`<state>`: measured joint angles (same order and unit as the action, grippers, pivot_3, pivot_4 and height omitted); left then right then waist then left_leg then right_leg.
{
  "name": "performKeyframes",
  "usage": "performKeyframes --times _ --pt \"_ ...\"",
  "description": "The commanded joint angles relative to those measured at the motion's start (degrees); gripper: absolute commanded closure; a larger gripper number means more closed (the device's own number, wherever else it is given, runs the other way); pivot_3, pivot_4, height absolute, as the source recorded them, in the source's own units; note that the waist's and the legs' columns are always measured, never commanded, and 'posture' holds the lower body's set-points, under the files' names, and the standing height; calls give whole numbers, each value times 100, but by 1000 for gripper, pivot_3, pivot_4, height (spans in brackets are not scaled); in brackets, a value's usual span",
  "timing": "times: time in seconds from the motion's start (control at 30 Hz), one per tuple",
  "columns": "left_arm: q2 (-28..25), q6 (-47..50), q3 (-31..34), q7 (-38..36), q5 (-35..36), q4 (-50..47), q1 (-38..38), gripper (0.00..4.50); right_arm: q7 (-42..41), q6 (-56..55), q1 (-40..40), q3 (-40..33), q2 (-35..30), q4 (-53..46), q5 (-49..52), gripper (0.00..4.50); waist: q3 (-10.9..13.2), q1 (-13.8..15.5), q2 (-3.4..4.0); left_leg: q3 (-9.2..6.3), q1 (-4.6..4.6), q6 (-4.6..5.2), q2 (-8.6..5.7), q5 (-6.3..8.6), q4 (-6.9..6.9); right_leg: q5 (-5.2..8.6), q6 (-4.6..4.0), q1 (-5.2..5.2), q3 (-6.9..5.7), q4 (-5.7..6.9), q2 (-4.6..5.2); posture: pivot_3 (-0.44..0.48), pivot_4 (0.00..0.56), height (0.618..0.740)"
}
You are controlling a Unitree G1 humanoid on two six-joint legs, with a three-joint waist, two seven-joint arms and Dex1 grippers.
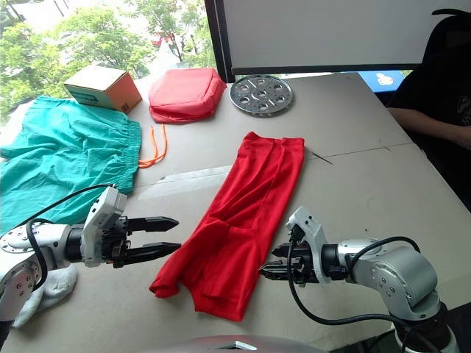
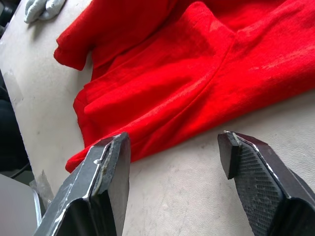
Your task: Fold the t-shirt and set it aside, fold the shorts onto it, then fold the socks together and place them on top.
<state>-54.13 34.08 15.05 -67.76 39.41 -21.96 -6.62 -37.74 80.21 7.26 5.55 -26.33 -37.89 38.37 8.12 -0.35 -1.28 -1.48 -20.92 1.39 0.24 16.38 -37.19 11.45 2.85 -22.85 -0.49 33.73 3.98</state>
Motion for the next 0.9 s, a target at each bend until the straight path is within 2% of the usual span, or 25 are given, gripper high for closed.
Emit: performKeyframes --times 0.03,0.07,0.2,0.3,0.67,0.8,0.9 --pt "211 -81 -10 533 -164 203 616 1197 225 -276 181 92 56 160 -61 673 1 19 -8 0 0 0 0 0 -3 4 7 1 0 0 1 0 150 740" --pt "267 -3 -67 700 -222 310 791 1197 281 -283 225 45 121 210 -27 87 -1 19 -13 1 1 0 -1 0 -5 8 15 3 0 1 1 0 150 740" --pt "537 303 -397 1176 -325 667 1569 1197 486 -247 309 -22 215 295 12 87 -3 -17 -24 3 7 0 0 -1 -10 10 20 7 3 8 -6 0 150 740" --pt "690 198 -724 1352 -656 993 1973 1197 800 -180 276 88 350 335 -85 87 -6 -2 -34 -5 5 1 -4 -2 -9 1 6 7 -1 8 -13 0 150 740" --pt "802 267 -701 1445 -704 962 2044 1197 1199 -48 -2 348 977 280 169 87 -12 -65 -44 -1 20 1 19 -2 -5 8 16 7 9 12 -39 0 150 740" --pt "706 297 -612 1416 -715 979 1982 1197 1448 -153 1 627 964 352 -80 983 -13 -79 -45 -2 24 0 24 -2 -4 7 14 6 13 13 -46 0 150 740" --pt "687 300 -566 1464 -738 980 1932 1197 1603 -265 15 759 942 387 -245 2203 -13 -85 -46 0 26 0 27 -1 -1 5 10 6 14 12 -49 0 150 740"
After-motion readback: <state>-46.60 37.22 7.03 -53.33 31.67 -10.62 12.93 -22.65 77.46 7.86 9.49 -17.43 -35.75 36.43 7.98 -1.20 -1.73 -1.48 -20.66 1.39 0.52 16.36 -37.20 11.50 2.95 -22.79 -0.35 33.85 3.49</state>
